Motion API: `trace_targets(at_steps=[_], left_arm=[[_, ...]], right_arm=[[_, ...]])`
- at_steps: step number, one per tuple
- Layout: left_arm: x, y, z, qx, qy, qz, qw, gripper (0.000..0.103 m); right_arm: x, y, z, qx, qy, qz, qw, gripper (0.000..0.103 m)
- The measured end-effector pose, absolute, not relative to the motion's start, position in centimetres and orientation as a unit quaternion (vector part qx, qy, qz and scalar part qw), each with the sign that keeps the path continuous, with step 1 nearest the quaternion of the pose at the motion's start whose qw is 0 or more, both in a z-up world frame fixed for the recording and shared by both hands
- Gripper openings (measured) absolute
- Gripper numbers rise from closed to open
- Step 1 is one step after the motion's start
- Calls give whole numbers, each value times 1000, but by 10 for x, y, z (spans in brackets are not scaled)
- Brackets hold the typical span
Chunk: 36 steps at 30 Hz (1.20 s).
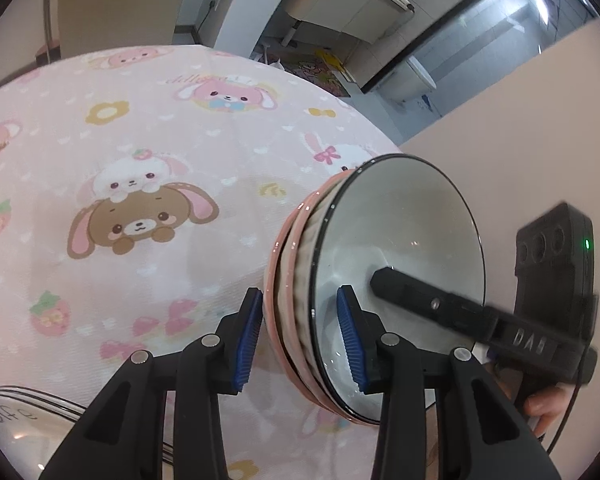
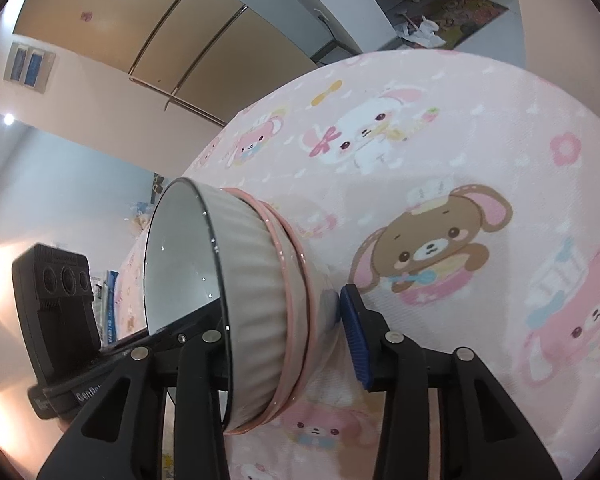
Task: Organize plates and bowls
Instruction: 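Close both tools on the rim of the nested bowl stack and lift it, then carry the bowl stack with both tools and lower it onto the 'life' plate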
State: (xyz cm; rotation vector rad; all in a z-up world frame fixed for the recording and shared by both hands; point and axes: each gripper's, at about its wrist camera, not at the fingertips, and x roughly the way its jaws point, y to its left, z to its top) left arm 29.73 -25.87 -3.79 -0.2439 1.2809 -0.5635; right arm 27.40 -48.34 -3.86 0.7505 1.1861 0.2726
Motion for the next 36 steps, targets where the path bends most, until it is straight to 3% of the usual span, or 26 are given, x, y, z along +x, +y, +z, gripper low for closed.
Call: trace_targets(at_steps=[20,36], left_arm=[[284,-260,-23,-85,590,-244,765,33],[221,-247,4,-69,513,-260,815,30]], right_arm=[[263,-472,-8,293,556,100,771,32],[180,-443,19,192,446,112,867,27]])
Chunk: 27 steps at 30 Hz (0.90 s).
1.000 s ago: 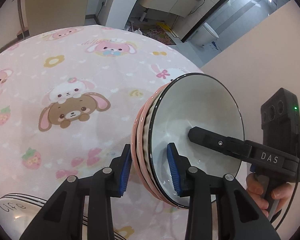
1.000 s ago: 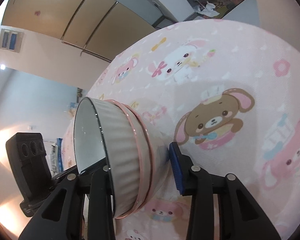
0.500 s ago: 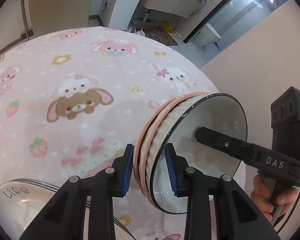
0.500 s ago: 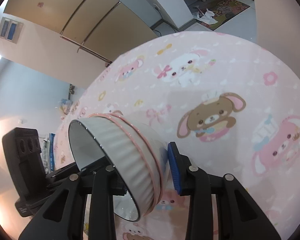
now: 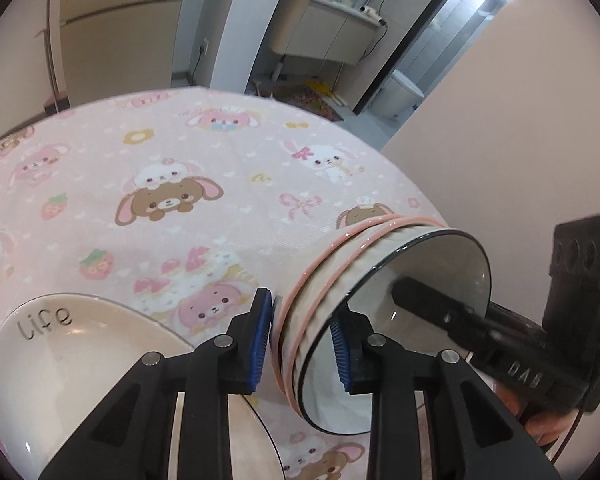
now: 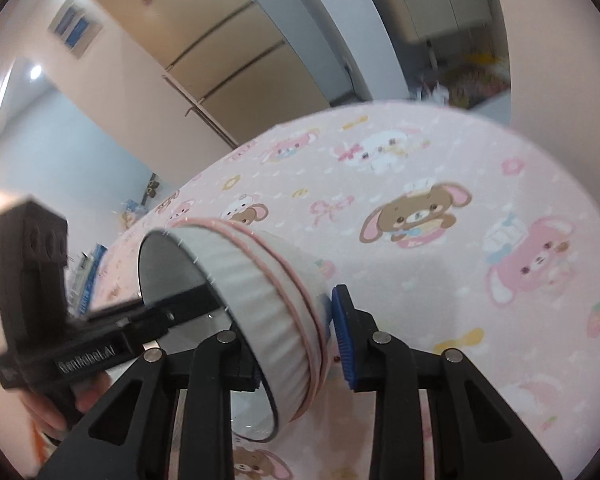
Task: Organize plates and bowls
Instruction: 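Carry the bowl stack with both tools and lower it onto the 'life' plate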
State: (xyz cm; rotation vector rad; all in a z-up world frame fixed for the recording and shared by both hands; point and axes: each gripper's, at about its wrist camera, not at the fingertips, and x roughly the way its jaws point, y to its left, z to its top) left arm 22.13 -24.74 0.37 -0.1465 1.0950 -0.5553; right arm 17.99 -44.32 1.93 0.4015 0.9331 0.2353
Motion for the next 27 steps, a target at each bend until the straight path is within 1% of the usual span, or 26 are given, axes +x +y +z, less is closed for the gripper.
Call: trace_targets(at_steps=[4,10,16,20,27], left_arm=[[202,-248,12,-59,497,-267,823,30],[184,-245,19,-62,496,-271,823,30],[172,-233,28,-73,489,-269,826,30],[166,-218,39,-89,480,-268,830,30],[154,-179,59,-98,469,-251,841,30]], right_arm=[[156,-434,27,160,417,106,888,26],[139,-439,31,180,432,108,877,26],[131,-424,50,155,425,107,885,26],[128,-410,65,136,421,110,890,26],[128,-377,79,133,423,136,886,26]])
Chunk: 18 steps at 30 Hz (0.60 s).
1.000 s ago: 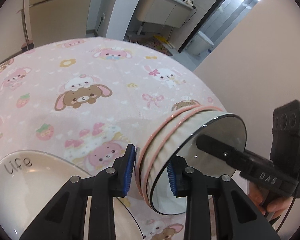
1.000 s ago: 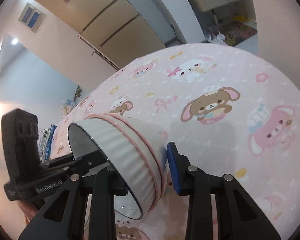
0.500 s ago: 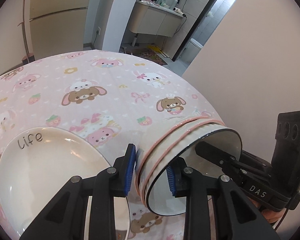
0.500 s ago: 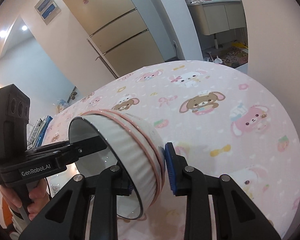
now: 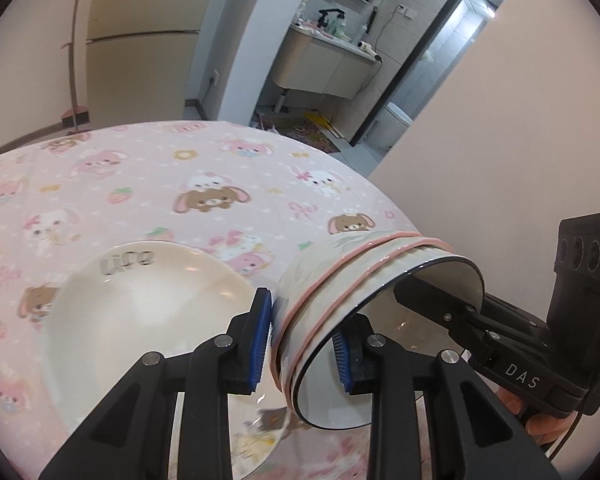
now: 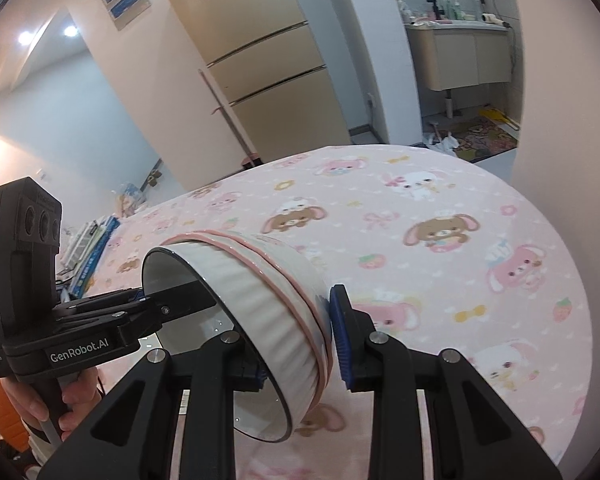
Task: Organize plates and bowls
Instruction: 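Carry the bowl stack with both tools and lower it onto the 'life' plate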
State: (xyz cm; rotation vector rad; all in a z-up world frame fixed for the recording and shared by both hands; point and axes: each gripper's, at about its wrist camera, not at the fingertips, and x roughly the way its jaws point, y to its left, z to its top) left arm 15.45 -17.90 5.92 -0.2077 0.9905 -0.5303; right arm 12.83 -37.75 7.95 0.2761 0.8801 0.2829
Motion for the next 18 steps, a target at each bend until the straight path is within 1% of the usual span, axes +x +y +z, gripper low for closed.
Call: trace_targets(at_steps=[8,18], left_arm=[[135,-124,64,-103,474,-212,849,30],[118,-84,45,-103,497,-178,843,30]], right_arm=[[129,-326,74,134,444,183,867,26],[125,-282,49,128,478,208,844,26]])
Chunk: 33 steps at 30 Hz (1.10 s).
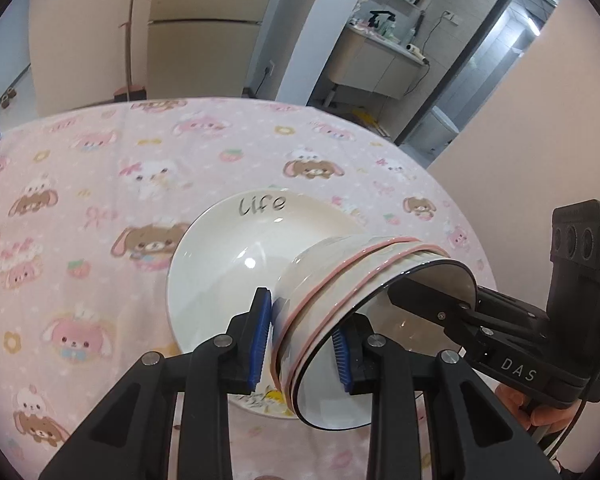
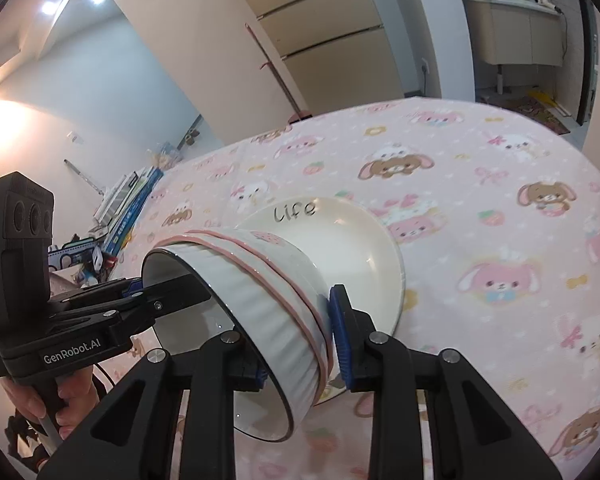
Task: Organize plates and bowls
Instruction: 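Carry the bowl stack with both tools and lower it onto the 'life' plate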
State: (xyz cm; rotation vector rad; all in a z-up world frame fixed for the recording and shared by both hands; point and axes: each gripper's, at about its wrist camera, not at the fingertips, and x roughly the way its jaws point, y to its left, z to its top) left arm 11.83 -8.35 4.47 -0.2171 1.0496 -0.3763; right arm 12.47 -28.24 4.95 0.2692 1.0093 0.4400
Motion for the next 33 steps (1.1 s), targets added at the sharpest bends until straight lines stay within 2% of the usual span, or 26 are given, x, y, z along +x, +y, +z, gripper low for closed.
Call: trace_targets(at_steps=[33], left_arm=[[155,-66,18,-124,522,-160,829,30]], right_arm=[[175,-263,37,123,495,211,834,26]])
